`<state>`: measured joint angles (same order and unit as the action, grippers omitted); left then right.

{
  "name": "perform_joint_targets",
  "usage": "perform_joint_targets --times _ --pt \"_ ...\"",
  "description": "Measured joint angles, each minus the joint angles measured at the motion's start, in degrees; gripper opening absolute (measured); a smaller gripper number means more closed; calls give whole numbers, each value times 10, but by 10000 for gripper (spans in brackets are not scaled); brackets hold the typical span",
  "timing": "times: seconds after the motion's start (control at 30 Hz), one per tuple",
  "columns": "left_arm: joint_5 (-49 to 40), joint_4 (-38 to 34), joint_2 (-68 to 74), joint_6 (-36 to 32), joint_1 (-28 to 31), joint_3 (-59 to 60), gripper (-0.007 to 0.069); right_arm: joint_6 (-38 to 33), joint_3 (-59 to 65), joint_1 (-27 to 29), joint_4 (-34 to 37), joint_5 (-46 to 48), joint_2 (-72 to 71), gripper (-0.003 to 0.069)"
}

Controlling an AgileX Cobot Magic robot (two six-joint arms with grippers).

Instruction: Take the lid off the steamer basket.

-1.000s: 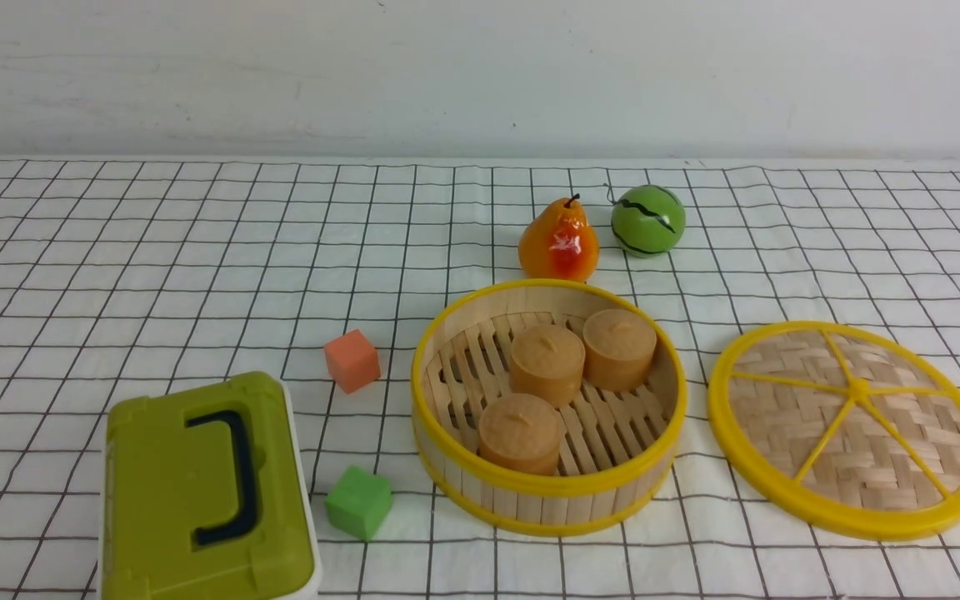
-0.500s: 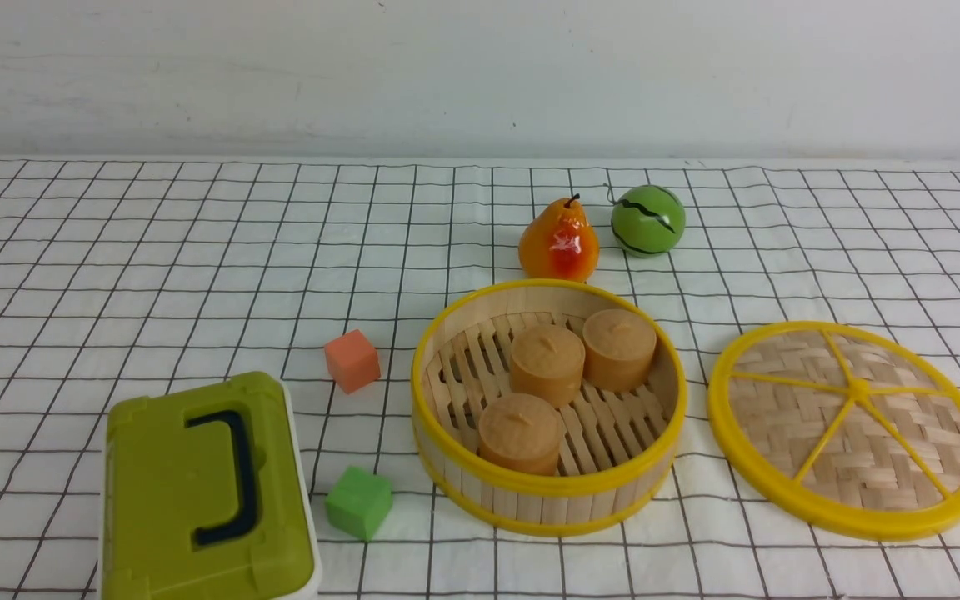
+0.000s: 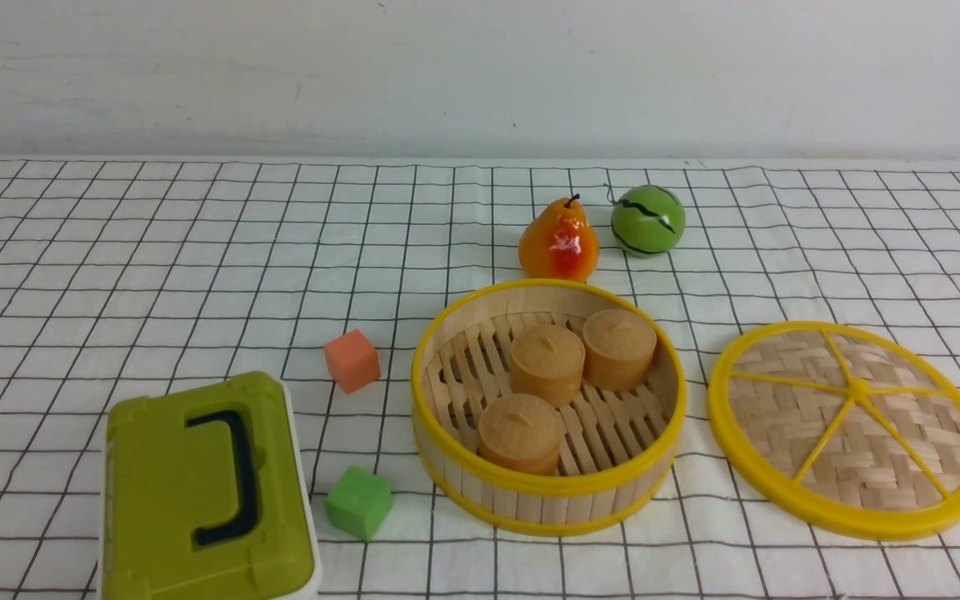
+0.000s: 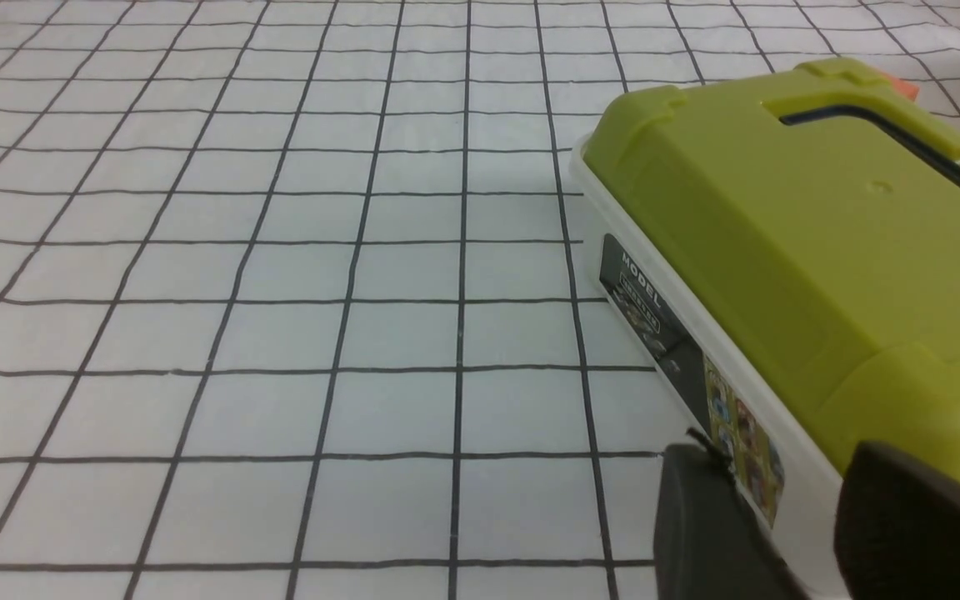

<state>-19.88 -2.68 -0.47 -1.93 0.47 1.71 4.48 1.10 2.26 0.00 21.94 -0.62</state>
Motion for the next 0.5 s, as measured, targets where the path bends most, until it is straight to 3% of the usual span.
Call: perform_joint_targets --times 0.5 --pt "0 0 0 0 0 0 239 0 0 0 0 0 0 41"
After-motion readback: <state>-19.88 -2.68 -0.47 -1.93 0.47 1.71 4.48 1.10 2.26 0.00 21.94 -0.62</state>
